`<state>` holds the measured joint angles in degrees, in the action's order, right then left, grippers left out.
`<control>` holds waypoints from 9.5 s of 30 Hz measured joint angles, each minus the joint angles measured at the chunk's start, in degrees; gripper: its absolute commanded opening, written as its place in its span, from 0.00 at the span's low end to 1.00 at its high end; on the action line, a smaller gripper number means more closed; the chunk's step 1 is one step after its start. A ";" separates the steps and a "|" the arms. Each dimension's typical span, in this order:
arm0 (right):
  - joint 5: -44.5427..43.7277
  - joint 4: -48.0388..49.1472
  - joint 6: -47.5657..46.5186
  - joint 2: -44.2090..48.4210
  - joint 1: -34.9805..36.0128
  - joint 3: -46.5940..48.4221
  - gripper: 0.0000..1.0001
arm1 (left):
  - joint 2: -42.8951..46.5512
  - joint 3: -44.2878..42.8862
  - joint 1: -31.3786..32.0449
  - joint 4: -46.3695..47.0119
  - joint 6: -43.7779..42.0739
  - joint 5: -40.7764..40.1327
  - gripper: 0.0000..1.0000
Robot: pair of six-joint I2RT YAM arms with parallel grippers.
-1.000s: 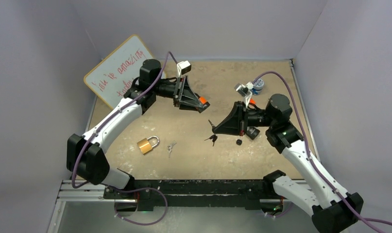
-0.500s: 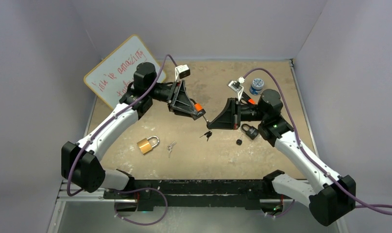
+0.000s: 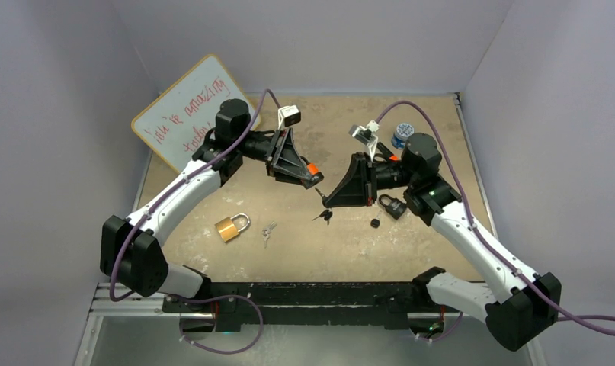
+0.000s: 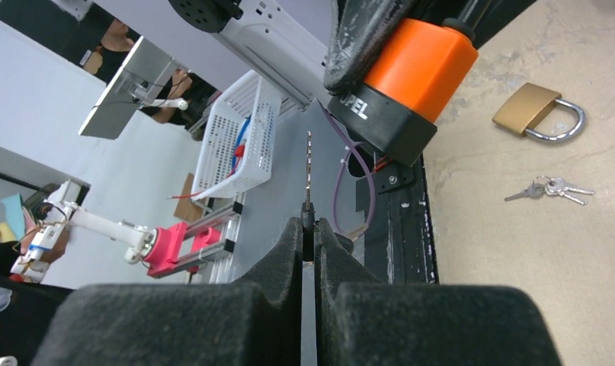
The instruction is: Unlock with the key
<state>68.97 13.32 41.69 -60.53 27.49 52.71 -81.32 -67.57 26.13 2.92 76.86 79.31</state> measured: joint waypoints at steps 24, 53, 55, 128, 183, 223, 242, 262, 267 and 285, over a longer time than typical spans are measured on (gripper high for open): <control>-3.80 -5.07 -2.95 -1.70 0.26 0.20 0.00 | -0.11 0.96 -0.13 0.17 0.50 0.02 0.00; -2.71 -2.97 6.97 -4.74 0.59 1.51 0.00 | 1.64 1.09 -0.74 -5.42 -6.40 -1.05 0.00; -2.14 -2.25 9.11 -5.22 0.59 1.51 0.00 | 1.68 1.09 -0.85 -5.84 -7.06 -1.07 0.00; 0.72 26.08 37.42 -17.09 0.90 2.03 0.00 | 14.60 0.07 -0.55 -20.61 -38.05 -19.41 0.00; -21.46 13.66 17.92 -7.48 1.14 5.20 0.62 | 11.15 7.52 0.09 8.70 -16.11 -16.70 0.00; -22.86 10.69 21.59 -7.58 1.70 0.37 0.00 | 18.49 19.96 -7.61 14.97 -11.28 -24.87 0.49; -16.52 7.15 7.85 -7.41 2.14 3.52 0.00 | 14.10 19.21 -8.11 1.51 -12.31 -24.57 0.04; -27.15 -10.64 2.99 -18.08 3.63 6.19 0.00 | 11.80 16.09 -8.74 -29.03 -28.55 -51.36 0.21; -31.28 -16.85 6.86 -27.43 3.39 7.58 0.00 | 14.08 18.78 -8.90 -35.12 -31.87 -64.67 0.22; -43.71 1.05 13.11 -57.46 -3.85 19.52 0.00 | 17.57 20.31 -8.87 -32.59 -34.71 -72.83 0.44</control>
<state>25.26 14.37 54.81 -117.99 23.64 72.23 -63.75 -47.27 17.26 -29.67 42.15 6.48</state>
